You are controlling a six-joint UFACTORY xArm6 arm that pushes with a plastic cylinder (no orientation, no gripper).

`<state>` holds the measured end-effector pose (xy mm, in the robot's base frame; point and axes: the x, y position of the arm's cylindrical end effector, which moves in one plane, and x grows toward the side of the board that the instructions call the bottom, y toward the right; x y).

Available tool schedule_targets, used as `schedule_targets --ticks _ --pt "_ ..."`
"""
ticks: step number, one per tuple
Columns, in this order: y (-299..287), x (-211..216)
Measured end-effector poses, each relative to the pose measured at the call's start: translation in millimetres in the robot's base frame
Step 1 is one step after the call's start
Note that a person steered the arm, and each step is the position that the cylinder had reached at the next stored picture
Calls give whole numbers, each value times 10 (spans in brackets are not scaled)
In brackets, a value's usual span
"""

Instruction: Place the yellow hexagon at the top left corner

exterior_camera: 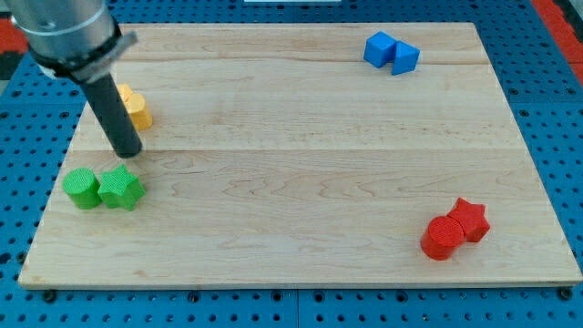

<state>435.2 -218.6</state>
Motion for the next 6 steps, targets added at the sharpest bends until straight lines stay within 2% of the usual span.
schedule_targets --ticks 3,4,5,6 --pt "-43 -886" --pt "-50 -955" --pt "-703 -919" --pt "-764 -1120"
